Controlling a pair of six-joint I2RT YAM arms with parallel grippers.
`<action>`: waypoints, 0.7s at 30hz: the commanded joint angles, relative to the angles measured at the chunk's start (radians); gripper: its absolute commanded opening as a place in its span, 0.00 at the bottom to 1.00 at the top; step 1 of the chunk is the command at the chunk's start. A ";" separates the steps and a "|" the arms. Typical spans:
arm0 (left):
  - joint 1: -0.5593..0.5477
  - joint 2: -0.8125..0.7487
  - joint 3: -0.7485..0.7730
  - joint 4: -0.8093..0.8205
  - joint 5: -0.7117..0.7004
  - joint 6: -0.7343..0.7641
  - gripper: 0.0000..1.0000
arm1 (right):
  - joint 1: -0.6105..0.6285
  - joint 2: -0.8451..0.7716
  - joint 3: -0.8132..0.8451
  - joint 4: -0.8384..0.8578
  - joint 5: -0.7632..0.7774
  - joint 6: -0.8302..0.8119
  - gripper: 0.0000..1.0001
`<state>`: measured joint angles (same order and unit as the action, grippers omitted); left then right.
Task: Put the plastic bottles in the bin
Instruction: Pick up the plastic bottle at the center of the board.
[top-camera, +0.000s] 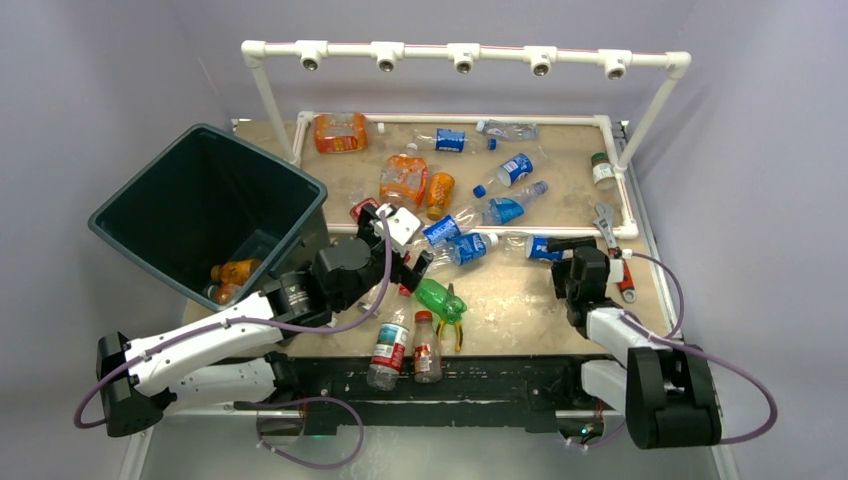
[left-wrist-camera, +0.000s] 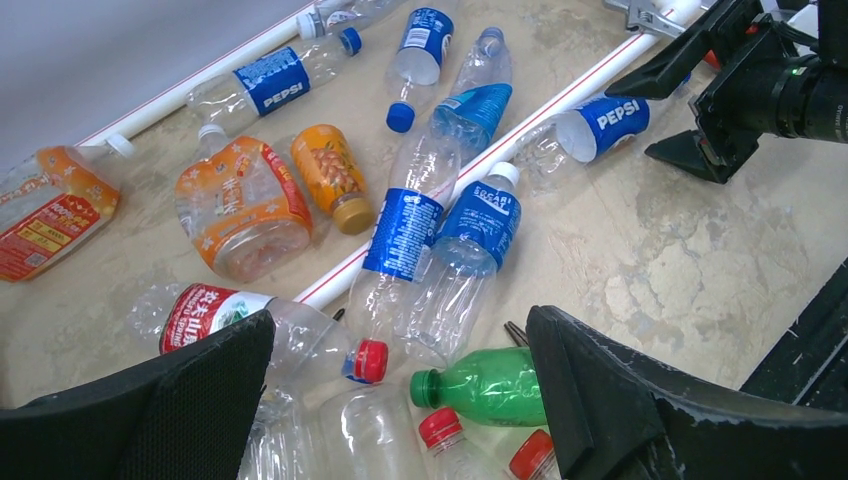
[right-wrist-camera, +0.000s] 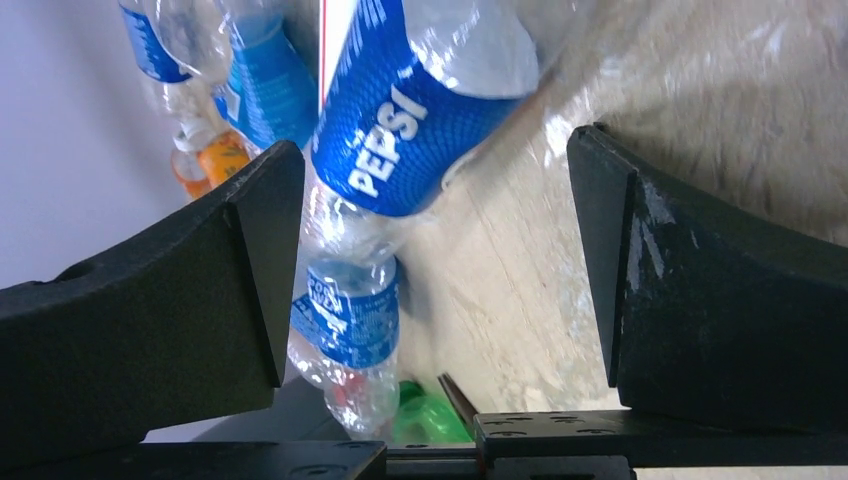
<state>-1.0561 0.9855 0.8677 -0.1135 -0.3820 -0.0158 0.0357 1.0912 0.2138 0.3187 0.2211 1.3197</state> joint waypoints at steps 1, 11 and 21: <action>0.002 -0.041 -0.015 0.063 -0.044 -0.019 0.96 | -0.048 0.113 0.039 0.097 -0.019 0.023 0.92; 0.002 -0.034 -0.018 0.074 -0.052 -0.026 0.96 | -0.112 0.236 0.024 0.201 -0.067 0.014 0.82; 0.002 -0.016 -0.012 0.063 -0.036 -0.031 0.94 | -0.112 0.328 0.017 0.281 -0.104 -0.003 0.64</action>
<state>-1.0561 0.9726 0.8524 -0.0841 -0.4267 -0.0303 -0.0742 1.3876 0.2462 0.6380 0.1387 1.3422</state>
